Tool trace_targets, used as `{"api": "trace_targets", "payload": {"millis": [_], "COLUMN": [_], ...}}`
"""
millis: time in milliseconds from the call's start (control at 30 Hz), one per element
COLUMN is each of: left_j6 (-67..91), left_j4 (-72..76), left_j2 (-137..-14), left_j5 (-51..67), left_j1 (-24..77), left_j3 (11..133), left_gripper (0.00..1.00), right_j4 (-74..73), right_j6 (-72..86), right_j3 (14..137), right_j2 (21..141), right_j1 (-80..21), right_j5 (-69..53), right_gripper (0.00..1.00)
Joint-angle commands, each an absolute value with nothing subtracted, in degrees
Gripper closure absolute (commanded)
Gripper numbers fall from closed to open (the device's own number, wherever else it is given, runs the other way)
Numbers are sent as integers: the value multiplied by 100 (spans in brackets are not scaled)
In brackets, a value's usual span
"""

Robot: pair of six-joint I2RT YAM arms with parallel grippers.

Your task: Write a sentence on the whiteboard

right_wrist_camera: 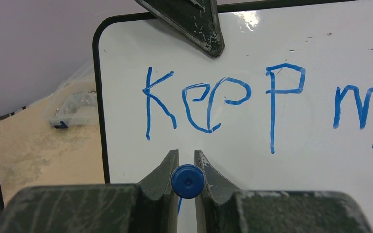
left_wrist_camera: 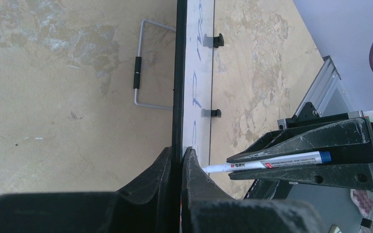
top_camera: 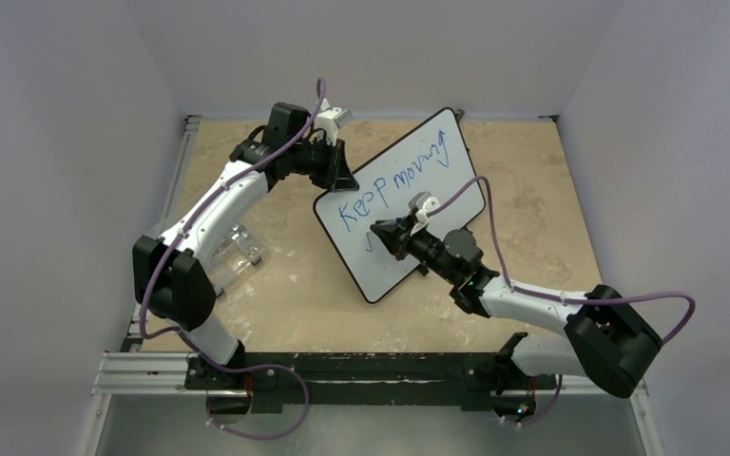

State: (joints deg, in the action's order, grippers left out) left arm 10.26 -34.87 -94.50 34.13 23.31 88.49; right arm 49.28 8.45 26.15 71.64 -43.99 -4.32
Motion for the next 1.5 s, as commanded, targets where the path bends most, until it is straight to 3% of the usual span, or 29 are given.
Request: {"api": "trace_targets", "payload": {"millis": [0, 700, 1100, 1467], "left_j6": [734, 738, 747, 756], "left_j4": [-3669, -3669, -3670, -3666], "left_j2": [-9517, -9501, -9489, -9458], "left_j5": [2316, 2338, 2355, 2373], "left_j1": [2237, 2233, 2241, 2241], "left_j3": [8815, 8833, 8829, 8824], "left_gripper": [100, 100, 100, 100], "right_j4": [4681, 4607, 3968, 4083], "right_j6": [689, 1161, 1148, 1060], "right_j3": [2662, 1931, 2389, 2889], "right_j2": [7276, 6893, 5709, 6307], "right_j1": [-4393, -4394, -4393, -4385], "right_j5": [-194, -281, -35, 86], "right_gripper": [100, 100, 100, 100]}}
